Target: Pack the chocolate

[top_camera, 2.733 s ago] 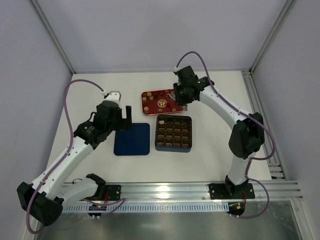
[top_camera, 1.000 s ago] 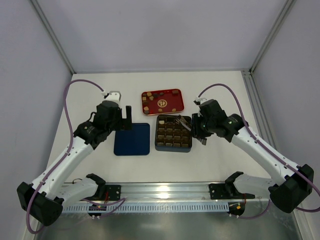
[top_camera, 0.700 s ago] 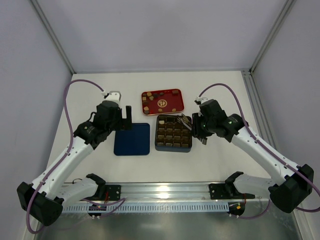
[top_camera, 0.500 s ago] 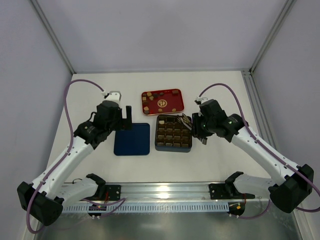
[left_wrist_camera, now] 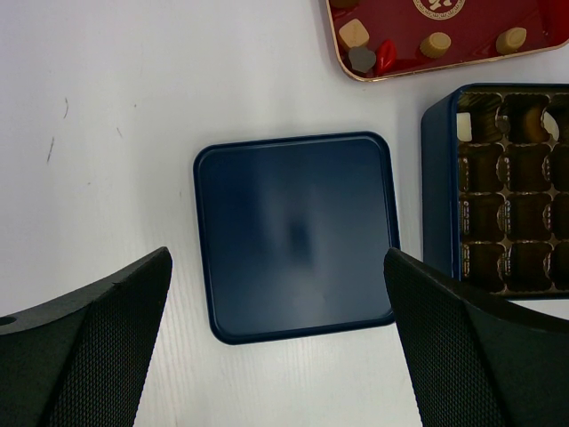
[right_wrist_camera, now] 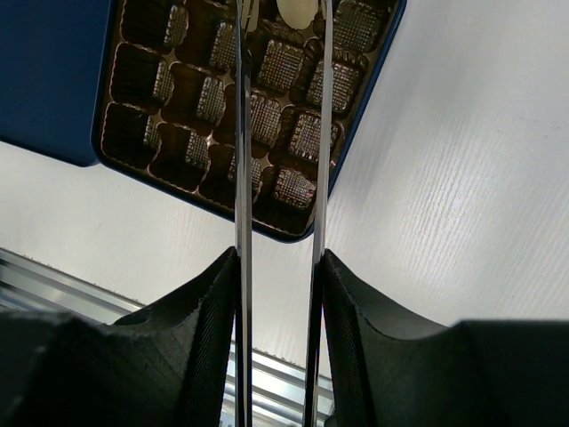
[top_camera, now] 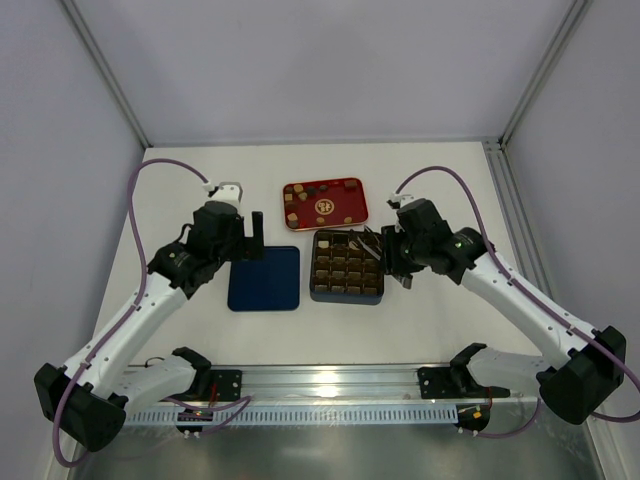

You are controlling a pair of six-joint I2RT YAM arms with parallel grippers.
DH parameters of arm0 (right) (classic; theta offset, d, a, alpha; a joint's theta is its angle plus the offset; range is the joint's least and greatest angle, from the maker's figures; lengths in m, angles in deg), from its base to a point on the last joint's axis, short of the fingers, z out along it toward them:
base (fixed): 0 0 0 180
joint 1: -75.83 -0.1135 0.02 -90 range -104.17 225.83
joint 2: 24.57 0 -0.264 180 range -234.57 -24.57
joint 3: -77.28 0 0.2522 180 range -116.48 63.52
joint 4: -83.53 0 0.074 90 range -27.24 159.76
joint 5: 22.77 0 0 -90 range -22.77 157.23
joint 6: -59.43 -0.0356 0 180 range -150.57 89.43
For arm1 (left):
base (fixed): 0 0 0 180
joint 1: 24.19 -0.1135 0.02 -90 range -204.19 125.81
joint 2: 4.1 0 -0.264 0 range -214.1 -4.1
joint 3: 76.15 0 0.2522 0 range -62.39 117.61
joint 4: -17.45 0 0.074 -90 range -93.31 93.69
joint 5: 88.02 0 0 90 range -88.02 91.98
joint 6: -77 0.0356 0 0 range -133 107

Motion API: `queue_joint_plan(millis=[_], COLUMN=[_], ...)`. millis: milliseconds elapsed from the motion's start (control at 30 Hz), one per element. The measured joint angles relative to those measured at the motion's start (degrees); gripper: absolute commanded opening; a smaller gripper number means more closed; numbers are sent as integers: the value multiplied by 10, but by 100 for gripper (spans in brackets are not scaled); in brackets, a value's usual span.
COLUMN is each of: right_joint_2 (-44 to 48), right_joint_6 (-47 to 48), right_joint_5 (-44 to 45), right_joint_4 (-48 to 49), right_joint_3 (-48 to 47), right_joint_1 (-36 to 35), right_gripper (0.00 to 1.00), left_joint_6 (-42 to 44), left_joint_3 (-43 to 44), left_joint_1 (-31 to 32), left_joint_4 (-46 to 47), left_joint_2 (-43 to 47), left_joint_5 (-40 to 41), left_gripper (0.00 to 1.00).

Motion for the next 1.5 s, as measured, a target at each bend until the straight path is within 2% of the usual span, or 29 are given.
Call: queue_joint_plan(millis=[300, 500, 700, 1100, 1300, 1500], right_joint_2=[-3, -30, -103, -353, -408, -415], right_joint_6=[0, 6, 25, 50, 50, 50], right_joint_5=[1, 4, 6, 10, 14, 27], right_joint_4=[-2, -6, 4, 23, 22, 19], right_joint_3=[-4, -65, -150, -311, -353, -366], right_joint_1=[-2, -2, 14, 74, 79, 80], right_gripper=[43, 43, 43, 43, 43, 43], left_joint_6=[0, 0, 0, 0, 0, 0], left_joint_3=[0, 0, 0, 0, 0, 0], left_joint_1=[0, 0, 0, 0, 0, 0], left_joint_4=[0, 0, 0, 0, 0, 0], left_joint_2=[0, 0, 0, 0, -1, -1], left_joint_5=[0, 0, 0, 0, 0, -1], left_gripper=[100, 100, 100, 100, 100, 100])
